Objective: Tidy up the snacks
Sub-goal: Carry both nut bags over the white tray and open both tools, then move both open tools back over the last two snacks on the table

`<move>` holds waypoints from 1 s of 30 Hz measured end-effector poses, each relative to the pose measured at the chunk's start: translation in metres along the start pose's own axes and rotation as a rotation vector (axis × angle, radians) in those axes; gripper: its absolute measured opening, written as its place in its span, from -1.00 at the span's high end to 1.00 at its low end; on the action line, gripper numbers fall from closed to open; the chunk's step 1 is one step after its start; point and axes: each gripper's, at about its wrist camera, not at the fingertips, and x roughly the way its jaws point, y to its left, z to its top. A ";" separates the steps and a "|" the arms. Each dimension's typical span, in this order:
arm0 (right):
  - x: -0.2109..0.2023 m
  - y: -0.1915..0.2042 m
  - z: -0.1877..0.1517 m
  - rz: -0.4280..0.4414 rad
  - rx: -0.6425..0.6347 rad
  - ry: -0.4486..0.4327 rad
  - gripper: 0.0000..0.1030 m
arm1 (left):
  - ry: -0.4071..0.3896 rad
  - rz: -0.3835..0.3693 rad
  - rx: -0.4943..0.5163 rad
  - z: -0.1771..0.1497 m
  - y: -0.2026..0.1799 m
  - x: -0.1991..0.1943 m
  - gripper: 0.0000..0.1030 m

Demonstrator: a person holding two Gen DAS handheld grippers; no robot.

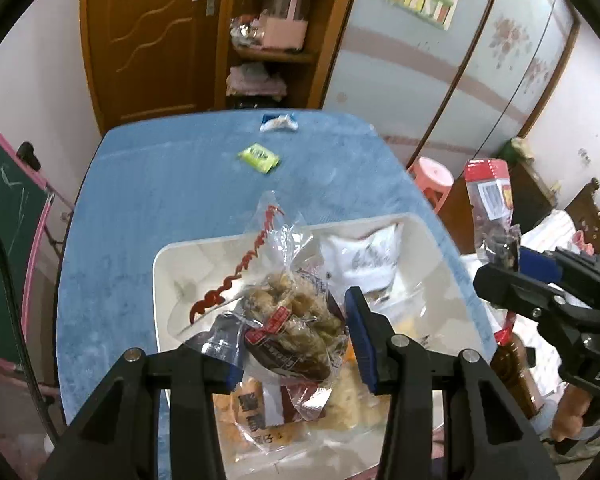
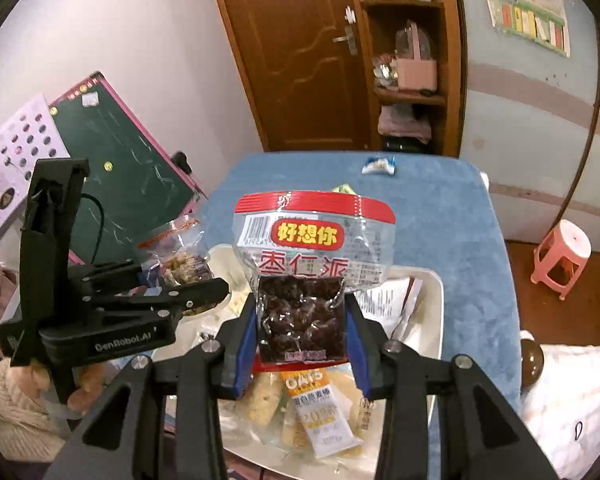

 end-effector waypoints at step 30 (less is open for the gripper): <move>0.027 0.025 -0.031 -0.140 -0.065 0.086 0.01 | 0.002 0.076 -0.026 -0.017 0.004 0.006 -0.64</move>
